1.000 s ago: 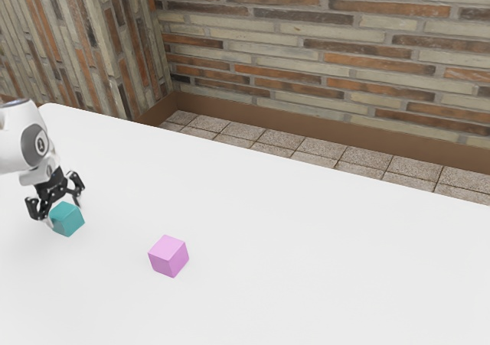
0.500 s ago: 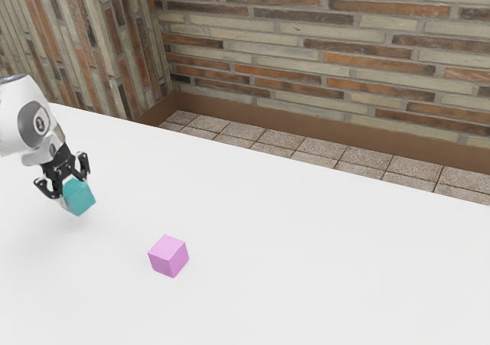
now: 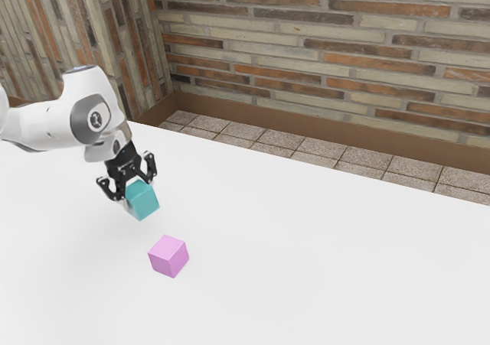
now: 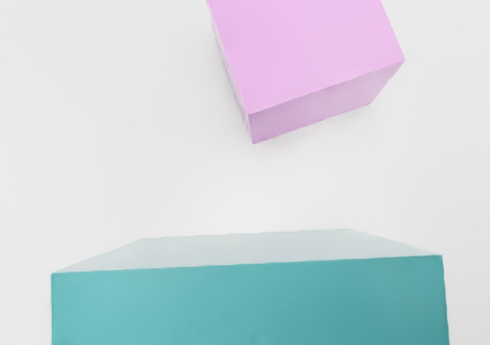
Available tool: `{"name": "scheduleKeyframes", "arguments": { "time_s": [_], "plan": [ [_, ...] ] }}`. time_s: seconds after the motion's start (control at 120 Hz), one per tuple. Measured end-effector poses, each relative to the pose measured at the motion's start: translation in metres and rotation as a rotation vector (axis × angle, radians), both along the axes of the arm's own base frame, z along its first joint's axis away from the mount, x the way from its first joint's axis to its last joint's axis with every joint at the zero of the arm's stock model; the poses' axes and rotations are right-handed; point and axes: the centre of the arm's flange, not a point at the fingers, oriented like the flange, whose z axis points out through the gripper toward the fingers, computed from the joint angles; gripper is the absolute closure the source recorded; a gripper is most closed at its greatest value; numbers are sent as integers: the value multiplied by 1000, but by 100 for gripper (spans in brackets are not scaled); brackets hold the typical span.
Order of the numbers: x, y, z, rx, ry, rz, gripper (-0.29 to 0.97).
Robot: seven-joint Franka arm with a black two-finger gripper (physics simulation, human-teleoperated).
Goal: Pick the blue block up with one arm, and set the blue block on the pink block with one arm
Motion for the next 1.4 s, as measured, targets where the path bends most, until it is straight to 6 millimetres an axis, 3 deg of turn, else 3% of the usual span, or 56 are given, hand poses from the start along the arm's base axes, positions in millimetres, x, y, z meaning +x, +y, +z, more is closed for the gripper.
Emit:
{"name": "scheduleKeyframes", "arguments": {
  "time_s": [0.167, 0.483, 0.625, 0.875, 1.1, 1.4],
  "plan": [
    [-6, -31, 9, -7, 10, 38, 31],
    [-4, -69, -8, -85, 51, 155, 31],
    [-30, -83, -9, -62, 52, 220, 31],
    [-60, -89, -9, -28, 41, 336, 31],
    [-60, -98, -25, -25, 61, 397, 31],
    [-57, -109, -23, 14, 47, 402, 8]
  ]
}}
